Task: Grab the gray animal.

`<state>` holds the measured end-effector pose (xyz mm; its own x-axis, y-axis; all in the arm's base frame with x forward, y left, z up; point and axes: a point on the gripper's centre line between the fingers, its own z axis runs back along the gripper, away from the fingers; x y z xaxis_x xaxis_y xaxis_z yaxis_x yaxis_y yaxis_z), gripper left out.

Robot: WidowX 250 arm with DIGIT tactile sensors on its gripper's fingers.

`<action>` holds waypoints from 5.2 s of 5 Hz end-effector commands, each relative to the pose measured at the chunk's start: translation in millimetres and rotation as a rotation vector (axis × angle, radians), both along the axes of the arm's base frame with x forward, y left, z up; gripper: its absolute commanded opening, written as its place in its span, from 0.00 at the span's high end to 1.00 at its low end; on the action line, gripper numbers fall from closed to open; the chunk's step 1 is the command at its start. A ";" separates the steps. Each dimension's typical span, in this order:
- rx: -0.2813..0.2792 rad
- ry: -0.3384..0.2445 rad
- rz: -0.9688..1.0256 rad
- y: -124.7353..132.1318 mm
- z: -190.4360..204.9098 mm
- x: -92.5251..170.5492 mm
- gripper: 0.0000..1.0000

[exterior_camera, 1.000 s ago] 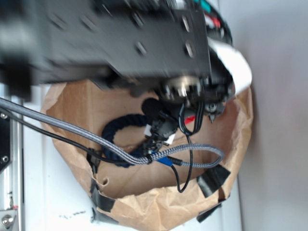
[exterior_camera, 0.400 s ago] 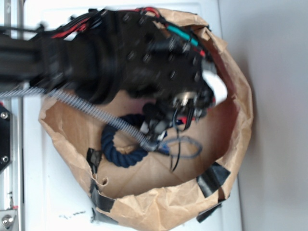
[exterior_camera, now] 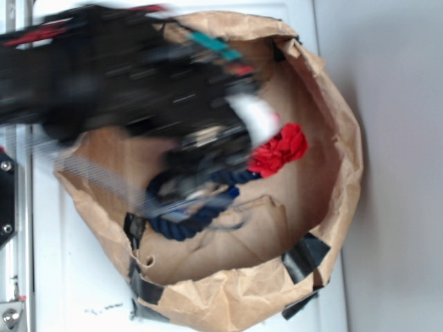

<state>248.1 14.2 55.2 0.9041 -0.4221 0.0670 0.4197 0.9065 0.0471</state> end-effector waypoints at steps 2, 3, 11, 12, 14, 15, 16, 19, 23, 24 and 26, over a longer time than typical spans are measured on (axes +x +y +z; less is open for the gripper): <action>-0.124 -0.129 0.230 39.6 70.3 12.4 0.00; -0.098 -0.121 0.293 61.4 60.8 53.6 0.00; -0.071 -0.104 -0.021 28.9 60.3 22.4 0.00; -0.071 -0.104 -0.021 28.9 60.3 22.4 0.00; -0.021 -0.078 -0.059 14.8 31.4 28.6 0.00; -0.011 -0.065 -0.075 10.7 27.7 24.5 0.00; 0.024 -0.010 -0.061 15.9 7.3 26.3 0.00; 0.090 0.060 -0.084 22.3 -24.4 30.2 0.00; 0.082 -0.046 -0.046 24.6 -15.1 37.0 1.00; 0.077 -0.052 -0.043 22.5 -13.4 35.0 1.00; -0.060 -0.169 -0.038 23.7 60.2 8.5 1.00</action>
